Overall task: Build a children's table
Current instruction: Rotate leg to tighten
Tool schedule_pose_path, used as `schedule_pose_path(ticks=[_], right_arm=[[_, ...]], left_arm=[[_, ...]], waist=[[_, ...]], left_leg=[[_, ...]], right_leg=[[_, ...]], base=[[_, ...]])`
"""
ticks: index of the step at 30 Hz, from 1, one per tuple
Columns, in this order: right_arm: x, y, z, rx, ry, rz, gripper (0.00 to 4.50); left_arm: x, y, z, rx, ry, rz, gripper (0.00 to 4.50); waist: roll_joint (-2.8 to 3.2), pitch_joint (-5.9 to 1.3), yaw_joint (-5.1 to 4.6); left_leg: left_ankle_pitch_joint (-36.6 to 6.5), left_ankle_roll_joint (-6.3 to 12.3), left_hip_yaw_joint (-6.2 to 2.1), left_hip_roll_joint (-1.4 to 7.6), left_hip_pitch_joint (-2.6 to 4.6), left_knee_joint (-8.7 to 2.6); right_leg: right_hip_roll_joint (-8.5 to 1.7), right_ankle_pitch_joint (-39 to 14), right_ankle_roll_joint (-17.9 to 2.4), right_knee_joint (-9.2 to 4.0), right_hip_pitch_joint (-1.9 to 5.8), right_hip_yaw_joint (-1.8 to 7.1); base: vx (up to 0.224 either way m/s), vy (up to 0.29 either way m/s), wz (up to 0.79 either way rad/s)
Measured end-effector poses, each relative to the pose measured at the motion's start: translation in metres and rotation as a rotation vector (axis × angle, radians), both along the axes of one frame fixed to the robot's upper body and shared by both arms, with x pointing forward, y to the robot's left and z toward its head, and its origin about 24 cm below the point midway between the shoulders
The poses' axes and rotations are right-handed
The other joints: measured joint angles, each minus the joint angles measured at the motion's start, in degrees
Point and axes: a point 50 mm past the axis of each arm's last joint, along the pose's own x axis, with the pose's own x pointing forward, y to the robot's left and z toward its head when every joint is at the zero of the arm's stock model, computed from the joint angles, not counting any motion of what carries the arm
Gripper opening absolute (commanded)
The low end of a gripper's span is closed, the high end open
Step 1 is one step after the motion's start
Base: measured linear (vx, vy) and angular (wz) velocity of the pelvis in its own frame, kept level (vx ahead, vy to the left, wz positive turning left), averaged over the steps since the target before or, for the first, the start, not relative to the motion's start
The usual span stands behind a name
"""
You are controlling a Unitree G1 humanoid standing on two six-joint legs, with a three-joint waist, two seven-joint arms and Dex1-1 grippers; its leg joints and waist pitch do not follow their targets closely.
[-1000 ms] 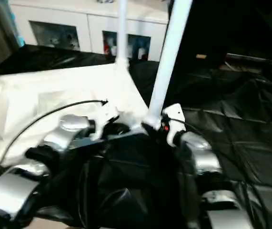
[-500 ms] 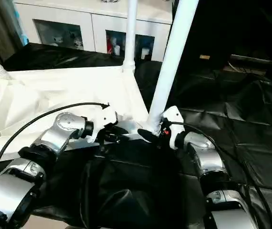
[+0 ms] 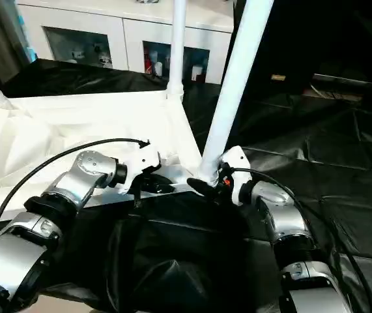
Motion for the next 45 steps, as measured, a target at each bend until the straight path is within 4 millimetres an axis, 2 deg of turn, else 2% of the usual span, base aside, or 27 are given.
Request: schedule_pose_path(ticks=[11, 12, 19, 20, 25, 28, 31, 35, 40, 42, 45], right_arm=[[-0.003, 0.002, 0.0, -0.01, 0.004, 0.072, 3.86], [-0.003, 0.002, 0.0, -0.01, 0.005, 0.076, 3.57], [-0.006, 0.002, 0.002, -0.02, 0.007, 0.131, 3.19], [-0.006, 0.003, 0.001, -0.016, 0.007, 0.135, 2.99], [-0.009, 0.004, 0.0, 0.002, 0.01, 0.139, 2.79], [-0.008, 0.007, -0.004, 0.027, 0.009, 0.068, 2.77], [-0.001, 0.01, -0.009, 0.052, 0.002, -0.093, 2.75], [0.013, 0.019, -0.013, 0.063, 0.006, -0.358, 2.75], [0.02, 0.028, -0.016, 0.058, 0.025, -0.525, 2.75], [0.02, 0.029, -0.016, 0.056, 0.027, -0.541, 3.44], [0.019, 0.031, -0.016, 0.056, 0.008, -0.517, 3.56]], left_arm=[[-0.01, 0.006, -0.001, -0.011, -0.012, -0.086, 0.03], [-0.01, 0.006, -0.001, -0.011, -0.014, -0.088, 0.0], [-0.012, 0.008, -0.001, -0.011, -0.011, -0.099, 0.0], [-0.012, 0.008, -0.001, -0.011, -0.011, -0.1, 0.0], [-0.014, 0.01, -0.002, -0.01, -0.008, -0.101, 0.0], [-0.011, 0.008, -0.003, -0.008, -0.018, -0.059, 0.0], [-0.006, 0.001, -0.005, -0.007, -0.04, 0.011, 0.0], [0.001, -0.02, -0.008, -0.01, -0.067, 0.131, 0.0], [0.003, -0.037, -0.013, -0.01, -0.076, 0.211, 0.0], [0.002, -0.04, -0.014, -0.01, -0.075, 0.218, 0.0], [0.002, -0.039, -0.014, -0.011, -0.077, 0.216, 0.0]], waist=[[0.02, -0.01, 0.41], [0.03, -0.02, 0.41], [0.08, -0.04, 0.45], [0.08, -0.04, 0.44], [0.07, -0.04, 0.44], [0.07, -0.05, 0.35], [0.07, -0.06, -0.16], [0.2, -0.15, -0.45], [0.44, -0.29, -0.46], [0.59, -0.38, -0.45], [0.67, -0.41, -0.47]], left_leg=[[-0.02, -0.04, 0.01, 0.01, 0.0, 0.06], [-0.02, -0.04, 0.01, 0.01, 0.0, 0.06], [-0.02, -0.04, 0.01, 0.01, 0.02, 0.04], [-0.02, -0.04, 0.01, 0.01, 0.03, 0.05], [-0.02, -0.04, 0.01, 0.01, 0.04, 0.05], [-0.01, -0.06, 0.01, 0.01, 0.11, 0.06], [-0.01, -0.08, 0.01, -0.03, 0.19, 0.09], [0.01, -0.1, 0.0, -0.07, 0.34, 0.09], [0.0, -0.11, -0.01, -0.09, 0.74, 0.03], [0.0, -0.11, -0.01, -0.11, 0.97, -0.03], [0.0, -0.11, -0.02, -0.12, 1.02, -0.13]], right_leg=[[0.0, 0.0, -0.01, 0.02, 0.02, 0.01], [0.0, 0.0, -0.01, 0.02, 0.02, 0.01], [0.0, 0.0, 0.0, 0.04, 0.02, 0.0], [0.0, 0.0, 0.0, 0.05, 0.02, 0.0], [0.0, 0.0, 0.0, 0.06, 0.04, 0.01], [0.0, 0.01, -0.01, 0.1, 0.08, 0.02], [-0.02, 0.04, -0.06, 0.07, 0.17, 0.07], [-0.03, 0.07, -0.11, -0.01, 0.33, 0.12], [-0.03, -0.08, 0.15, -0.08, 0.67, 0.12], [-0.03, -0.15, 0.26, -0.15, 0.89, 0.13], [-0.03, -0.16, 0.28, -0.24, 0.94, 0.12]], base=[[0.0, 0.0, 0.0], [0.0, 0.0, 0.0], [0.0, 0.0, 0.0], [0.0, 0.0, 0.0], [0.0, 0.0, 0.0], [0.0, 0.0, 0.0], [0.0, 0.0, 0.0], [0.0, 0.0, 0.0], [0.0, 0.0, 0.0], [0.0, 0.0, 0.0], [0.0, 0.0, 0.0]])
